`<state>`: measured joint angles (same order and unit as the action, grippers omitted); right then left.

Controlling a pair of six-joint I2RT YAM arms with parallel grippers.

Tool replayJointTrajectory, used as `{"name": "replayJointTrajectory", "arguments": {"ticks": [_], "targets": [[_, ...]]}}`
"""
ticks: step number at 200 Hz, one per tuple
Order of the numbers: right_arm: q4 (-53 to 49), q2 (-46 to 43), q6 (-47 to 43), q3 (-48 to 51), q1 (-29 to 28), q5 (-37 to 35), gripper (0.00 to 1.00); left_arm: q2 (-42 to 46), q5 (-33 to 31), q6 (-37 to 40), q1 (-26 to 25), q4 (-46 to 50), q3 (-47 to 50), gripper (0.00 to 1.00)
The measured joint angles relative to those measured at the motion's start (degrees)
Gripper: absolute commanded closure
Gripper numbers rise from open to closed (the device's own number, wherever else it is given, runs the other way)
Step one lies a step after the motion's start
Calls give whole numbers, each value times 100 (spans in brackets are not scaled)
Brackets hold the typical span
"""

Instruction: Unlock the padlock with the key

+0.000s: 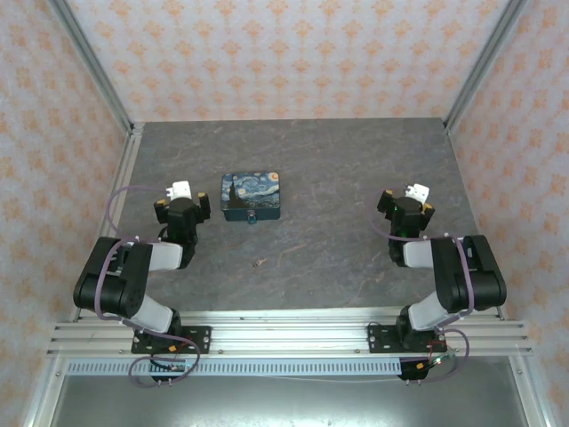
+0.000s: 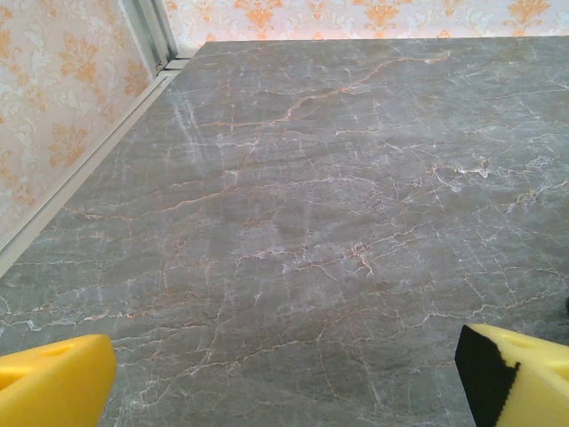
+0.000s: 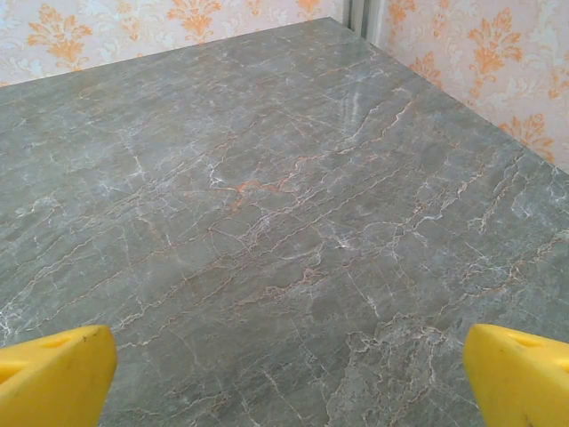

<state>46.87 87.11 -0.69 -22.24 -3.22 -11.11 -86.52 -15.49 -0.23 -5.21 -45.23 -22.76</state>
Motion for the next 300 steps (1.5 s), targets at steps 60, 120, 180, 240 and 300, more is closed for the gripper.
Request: {"name": "replayJointTrajectory", "arguments": {"ticks": [60, 120, 180, 240, 300], "targets": [[-17, 0, -9, 0, 0, 44, 0, 0, 0, 0, 0, 0, 0, 0], [-17, 0, -9, 0, 0, 48, 0, 0, 0, 0, 0, 0, 0, 0], [-17, 0, -9, 0, 0, 48, 0, 0, 0, 0, 2, 0, 0, 0], [-17, 0, -9, -2, 0, 50, 0, 0, 4, -2, 11, 2, 0, 0], [-691, -83, -116, -297, 0, 308, 0, 181, 35, -44, 48, 704, -238, 0]]}}
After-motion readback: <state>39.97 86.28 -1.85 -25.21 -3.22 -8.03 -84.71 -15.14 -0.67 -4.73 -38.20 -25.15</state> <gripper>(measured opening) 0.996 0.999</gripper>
